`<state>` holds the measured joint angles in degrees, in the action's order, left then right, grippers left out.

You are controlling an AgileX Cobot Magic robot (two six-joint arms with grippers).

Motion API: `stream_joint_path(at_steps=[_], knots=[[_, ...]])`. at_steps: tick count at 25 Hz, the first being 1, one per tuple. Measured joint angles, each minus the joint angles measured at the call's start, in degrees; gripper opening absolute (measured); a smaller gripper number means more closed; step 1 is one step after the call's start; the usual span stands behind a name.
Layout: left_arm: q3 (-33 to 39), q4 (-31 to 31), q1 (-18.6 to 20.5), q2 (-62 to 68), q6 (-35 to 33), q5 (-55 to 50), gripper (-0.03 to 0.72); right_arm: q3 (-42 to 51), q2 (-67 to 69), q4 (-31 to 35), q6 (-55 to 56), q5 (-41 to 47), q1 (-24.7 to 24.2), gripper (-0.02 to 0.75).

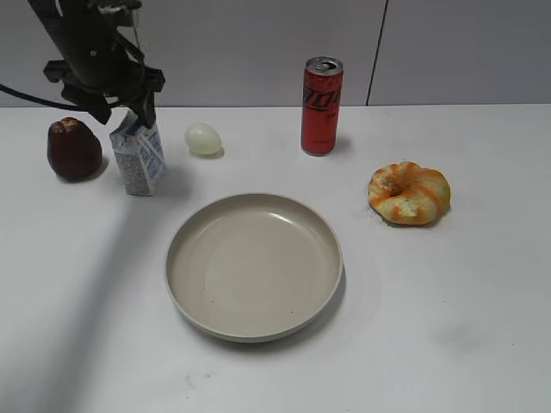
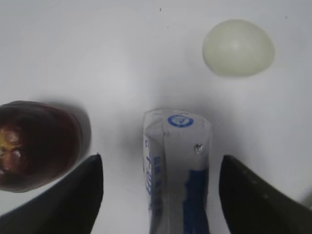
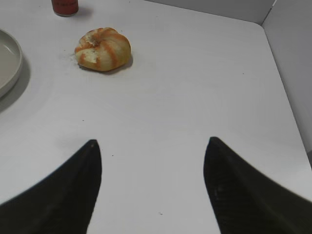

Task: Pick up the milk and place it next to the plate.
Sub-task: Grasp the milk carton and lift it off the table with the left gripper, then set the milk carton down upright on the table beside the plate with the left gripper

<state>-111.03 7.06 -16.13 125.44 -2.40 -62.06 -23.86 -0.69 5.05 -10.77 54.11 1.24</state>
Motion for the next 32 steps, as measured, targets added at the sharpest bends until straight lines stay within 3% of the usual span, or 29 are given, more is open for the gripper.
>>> stream_joint_path(at_steps=[9,12,15,20,23,26,30,32], knots=[[-0.9,1.3,-0.1,6.0,1.5,-1.7,0.547,0.0,0.0,0.0,0.0,0.0,0.0,0.500],[-0.9,1.4,-0.1,6.4,1.5,-1.5,0.452,0.0,0.0,0.0,0.0,0.0,0.0,0.500],[-1.1,2.0,-0.1,6.4,1.6,-1.5,0.268,0.0,0.0,0.1,0.0,0.0,0.0,0.500],[-1.3,2.4,-0.2,5.8,0.8,-2.3,0.272,0.0,0.0,0.1,0.0,0.0,0.0,0.500],[-1.2,2.5,-1.1,3.1,-4.9,-2.7,0.272,0.0,0.0,0.1,0.0,0.0,0.0,0.500],[-1.2,5.7,-2.9,-0.8,-14.7,-2.6,0.272,0.0,0.0,0.1,0.0,0.0,0.0,0.500],[-1.4,12.2,-7.1,-2.6,-37.9,-3.9,0.272,0.0,0.0,0.1,0.0,0.0,0.0,0.500],[-1.4,12.5,-9.9,-2.4,-46.0,-5.5,0.271,0.0,0.0,0.1,0.0,0.0,0.0,0.500]])
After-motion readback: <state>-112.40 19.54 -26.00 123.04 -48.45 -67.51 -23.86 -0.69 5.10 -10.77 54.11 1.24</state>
